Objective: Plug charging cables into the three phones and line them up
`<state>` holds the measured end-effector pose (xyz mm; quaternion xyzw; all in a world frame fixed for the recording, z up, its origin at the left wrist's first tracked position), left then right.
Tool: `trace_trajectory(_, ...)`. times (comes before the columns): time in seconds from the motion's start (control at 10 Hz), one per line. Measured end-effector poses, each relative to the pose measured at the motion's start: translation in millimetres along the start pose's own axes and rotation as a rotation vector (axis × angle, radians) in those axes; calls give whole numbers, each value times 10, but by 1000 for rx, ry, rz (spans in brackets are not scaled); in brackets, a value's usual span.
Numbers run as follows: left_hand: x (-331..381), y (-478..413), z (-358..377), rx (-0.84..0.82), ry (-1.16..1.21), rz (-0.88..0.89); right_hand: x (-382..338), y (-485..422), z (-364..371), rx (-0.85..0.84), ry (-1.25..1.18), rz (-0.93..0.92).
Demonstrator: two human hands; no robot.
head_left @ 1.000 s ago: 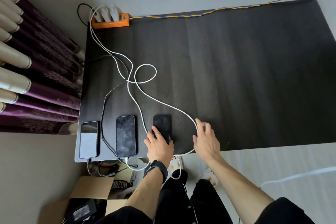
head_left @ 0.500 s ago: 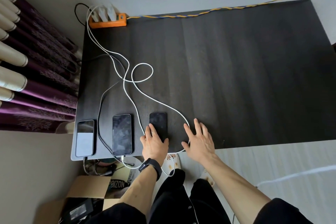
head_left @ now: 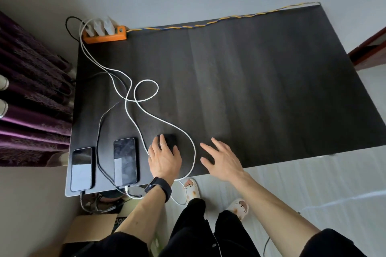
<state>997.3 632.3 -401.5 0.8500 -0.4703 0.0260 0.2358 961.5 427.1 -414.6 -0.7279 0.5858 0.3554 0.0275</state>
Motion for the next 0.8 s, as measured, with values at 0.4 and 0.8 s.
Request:
trace_trajectory(0.4, 1452, 805, 1008, -185, -312, 477, 1701, 1050, -587, 141, -4, 377)
trace_trajectory(0.8, 1498, 976, 1535, -206, -476, 375, 2335, 1406, -993, 279, -304, 382)
Point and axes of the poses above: each hand's wrist, its own y-axis away from the middle knuckle, its own z-axis out of the palm, x = y × z, the point moved 8 cm from there along -y, towards the middle knuckle, and after that the axes turned 14 degrees about -z, right-handed, at the moved point
